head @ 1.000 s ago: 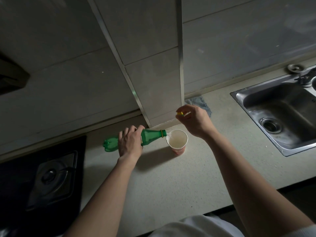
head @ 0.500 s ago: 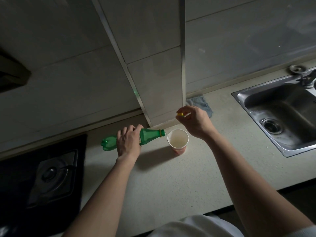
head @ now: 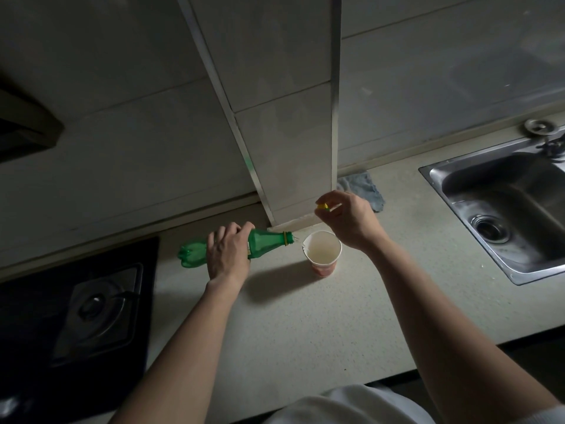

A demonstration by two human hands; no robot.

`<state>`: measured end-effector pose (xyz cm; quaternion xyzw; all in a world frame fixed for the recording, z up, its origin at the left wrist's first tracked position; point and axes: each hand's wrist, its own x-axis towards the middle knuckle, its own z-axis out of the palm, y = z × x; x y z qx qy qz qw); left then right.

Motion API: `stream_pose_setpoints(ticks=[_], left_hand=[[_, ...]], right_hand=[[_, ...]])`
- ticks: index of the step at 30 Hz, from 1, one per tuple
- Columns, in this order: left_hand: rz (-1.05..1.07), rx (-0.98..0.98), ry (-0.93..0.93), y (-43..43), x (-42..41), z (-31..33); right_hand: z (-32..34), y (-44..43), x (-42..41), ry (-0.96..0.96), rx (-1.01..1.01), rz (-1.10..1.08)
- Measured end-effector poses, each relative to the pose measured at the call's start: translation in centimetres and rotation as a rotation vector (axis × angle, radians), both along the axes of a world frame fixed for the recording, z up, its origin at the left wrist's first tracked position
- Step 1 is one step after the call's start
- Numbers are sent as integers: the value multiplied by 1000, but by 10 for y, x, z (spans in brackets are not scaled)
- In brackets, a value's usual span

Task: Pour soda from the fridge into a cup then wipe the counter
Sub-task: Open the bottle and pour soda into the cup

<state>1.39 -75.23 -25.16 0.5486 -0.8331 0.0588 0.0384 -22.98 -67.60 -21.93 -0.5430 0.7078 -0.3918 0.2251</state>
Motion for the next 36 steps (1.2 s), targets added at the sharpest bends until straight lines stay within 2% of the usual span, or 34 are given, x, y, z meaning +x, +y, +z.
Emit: stream_pose_setpoints(ticks=[36], left_hand=[[-21,23,39,1,-5,5]], right_hand=[[-3,4,2,-3,-7,-10]])
